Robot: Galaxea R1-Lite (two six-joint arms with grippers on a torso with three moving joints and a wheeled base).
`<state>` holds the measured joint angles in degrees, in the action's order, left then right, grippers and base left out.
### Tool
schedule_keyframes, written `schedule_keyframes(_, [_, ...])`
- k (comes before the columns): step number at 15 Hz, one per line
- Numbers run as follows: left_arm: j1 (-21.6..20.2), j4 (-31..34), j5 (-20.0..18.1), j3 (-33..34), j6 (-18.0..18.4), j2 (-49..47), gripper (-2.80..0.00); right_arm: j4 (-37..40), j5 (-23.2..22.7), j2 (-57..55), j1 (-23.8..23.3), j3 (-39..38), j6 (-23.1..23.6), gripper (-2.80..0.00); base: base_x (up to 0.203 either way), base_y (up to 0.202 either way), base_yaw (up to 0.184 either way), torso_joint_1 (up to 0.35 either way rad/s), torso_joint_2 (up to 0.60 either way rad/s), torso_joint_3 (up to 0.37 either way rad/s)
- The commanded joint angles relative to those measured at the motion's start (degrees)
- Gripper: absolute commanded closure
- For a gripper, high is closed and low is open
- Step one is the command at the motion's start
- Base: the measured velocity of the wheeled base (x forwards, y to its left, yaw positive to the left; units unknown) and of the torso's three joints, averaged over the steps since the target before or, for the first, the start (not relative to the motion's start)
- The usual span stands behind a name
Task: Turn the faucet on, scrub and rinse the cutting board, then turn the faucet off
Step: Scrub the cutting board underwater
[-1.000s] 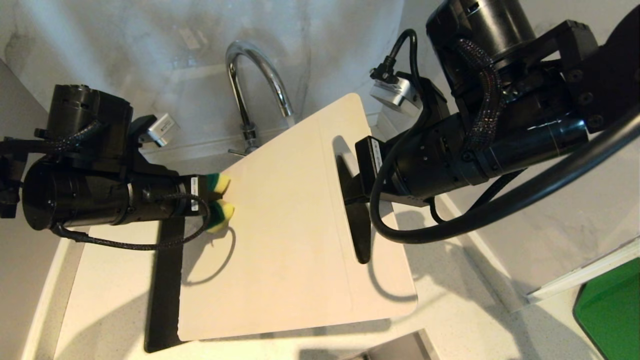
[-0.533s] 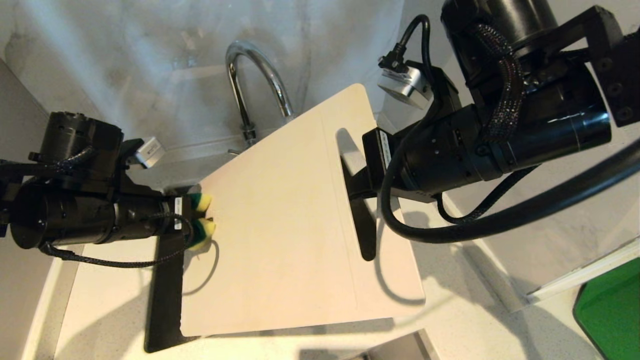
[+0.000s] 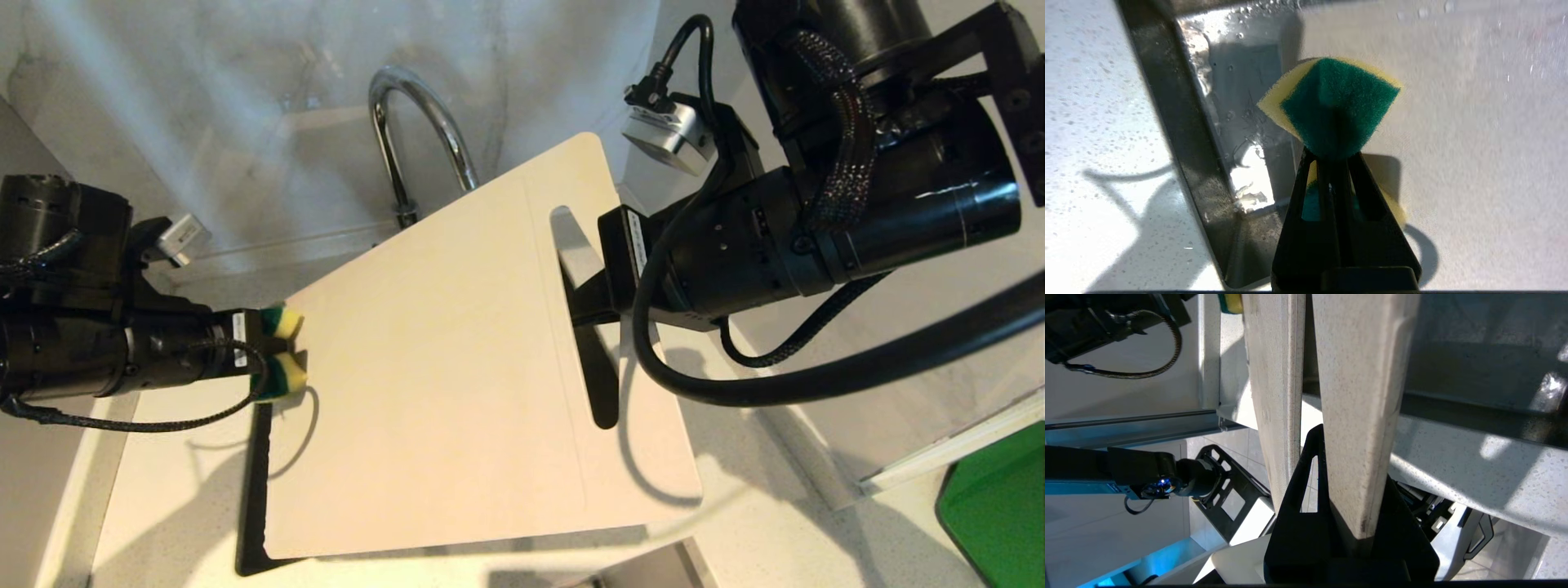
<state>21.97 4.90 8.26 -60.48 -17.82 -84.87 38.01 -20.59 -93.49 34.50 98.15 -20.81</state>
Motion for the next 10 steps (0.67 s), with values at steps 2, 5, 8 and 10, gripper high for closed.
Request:
schedule_keyframes(2, [-0.5,-0.07,0.08,-0.25,-0.02,1.27,0.0,0.31,0.02,0.5,0.02,-0.74,-0.11,0.0,0.0,0.0,0.0,0.0,0.0,0.0])
schedule_keyframes(5, [-0.2,-3.9,-0.03,-1.34,-0.11,2.62,0.0,0.22,0.02,0.5,0.04,-1.85,-0.11,0.0,0.0,0.0,0.0,0.0,0.0,0.0])
schedule_keyframes(8, [3.06,-1.46,0.01,-5.86,-0.22,4.89,0.0,0.06,0.02,0.0,0.04,-1.73,-0.02,0.0,0.0,0.0,0.0,0.0,0.0,0.0])
schedule_keyframes(10, [7.16,2.07,0.04,-9.03,-0.79,5.62,0.0,0.05,0.02,-0.29,0.04,-1.47,-0.02,0.0,0.0,0.0,0.0,0.0,0.0,0.0])
